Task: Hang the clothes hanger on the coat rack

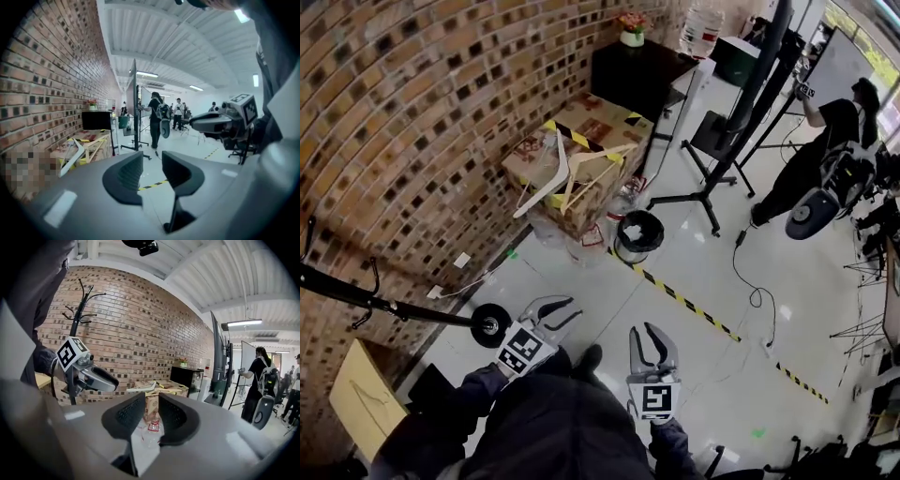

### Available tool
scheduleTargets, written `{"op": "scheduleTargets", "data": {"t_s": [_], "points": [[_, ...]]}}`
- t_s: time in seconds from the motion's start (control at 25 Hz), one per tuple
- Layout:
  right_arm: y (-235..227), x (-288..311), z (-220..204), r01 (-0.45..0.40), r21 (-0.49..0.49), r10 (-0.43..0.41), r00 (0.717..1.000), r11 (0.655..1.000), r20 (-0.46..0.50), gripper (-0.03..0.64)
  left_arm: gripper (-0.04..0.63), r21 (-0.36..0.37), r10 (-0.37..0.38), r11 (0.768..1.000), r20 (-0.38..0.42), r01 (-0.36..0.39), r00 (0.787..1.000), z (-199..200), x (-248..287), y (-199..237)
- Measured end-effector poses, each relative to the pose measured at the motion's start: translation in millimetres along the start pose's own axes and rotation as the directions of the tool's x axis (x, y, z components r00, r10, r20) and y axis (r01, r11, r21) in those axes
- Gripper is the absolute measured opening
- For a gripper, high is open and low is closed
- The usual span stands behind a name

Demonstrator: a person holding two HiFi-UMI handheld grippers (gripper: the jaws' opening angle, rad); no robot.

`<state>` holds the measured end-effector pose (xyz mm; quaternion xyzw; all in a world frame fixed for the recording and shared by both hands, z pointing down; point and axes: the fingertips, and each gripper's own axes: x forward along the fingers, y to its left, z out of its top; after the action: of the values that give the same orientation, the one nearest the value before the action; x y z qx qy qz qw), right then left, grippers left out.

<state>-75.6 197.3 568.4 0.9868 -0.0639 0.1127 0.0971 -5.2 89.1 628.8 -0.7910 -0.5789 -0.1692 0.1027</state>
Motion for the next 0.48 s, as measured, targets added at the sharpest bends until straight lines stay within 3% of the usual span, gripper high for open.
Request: {"op": "scheduleTargets", "data": {"t_s": [0.24, 0.48], "points": [[-34.7, 74.3, -0.6, -0.091, 0.034, 0.092, 0.996, 0.995, -0.010, 0.095, 0.152, -0.012, 0.136, 0.990, -0.059, -0.137, 0.989, 4.3, 35.0, 78.4], [-60.7, 164.5, 14.3, -0.146, 0.008, 0.146, 0.989, 0.989, -0.006, 0.095, 0.172, 0.035, 0.248, 0.969, -0.144, -0.246, 0.958, -19.4, 78.5, 195.5]]}}
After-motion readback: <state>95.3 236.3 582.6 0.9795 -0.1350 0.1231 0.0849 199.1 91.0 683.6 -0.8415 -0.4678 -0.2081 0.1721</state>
